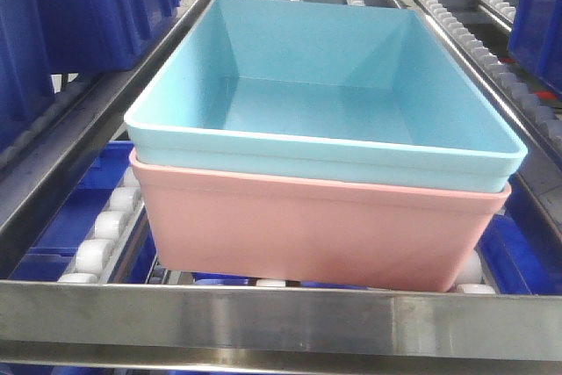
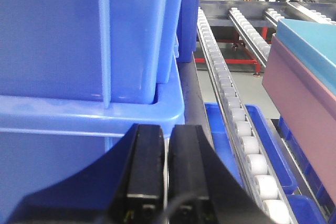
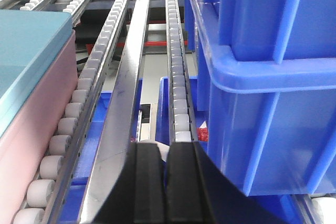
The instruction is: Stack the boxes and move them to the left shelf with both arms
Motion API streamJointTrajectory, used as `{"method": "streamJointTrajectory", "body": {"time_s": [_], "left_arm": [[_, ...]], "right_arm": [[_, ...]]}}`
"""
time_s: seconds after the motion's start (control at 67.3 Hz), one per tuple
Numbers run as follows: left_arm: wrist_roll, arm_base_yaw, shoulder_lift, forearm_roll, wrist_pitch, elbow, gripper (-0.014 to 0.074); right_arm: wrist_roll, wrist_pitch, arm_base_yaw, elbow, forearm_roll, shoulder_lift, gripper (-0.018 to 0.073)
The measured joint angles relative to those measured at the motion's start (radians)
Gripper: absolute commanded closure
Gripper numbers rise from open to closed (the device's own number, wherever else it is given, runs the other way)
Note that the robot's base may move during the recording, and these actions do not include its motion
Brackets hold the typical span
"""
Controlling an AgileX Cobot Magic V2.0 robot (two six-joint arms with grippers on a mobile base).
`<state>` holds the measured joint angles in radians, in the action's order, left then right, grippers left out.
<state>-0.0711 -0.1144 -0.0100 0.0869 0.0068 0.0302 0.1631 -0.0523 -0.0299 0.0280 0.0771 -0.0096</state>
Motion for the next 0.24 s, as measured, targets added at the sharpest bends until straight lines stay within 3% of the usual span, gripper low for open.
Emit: {"method": "streamJointTrajectory", "body": {"time_s": [0.238], "left_arm": [[0.0, 0.0, 0.0, 0.0, 0.0, 0.0, 0.0591]], "right_arm": [[0.0, 0.001, 0.0, 0.0, -0.002, 0.0, 0.0505]]}}
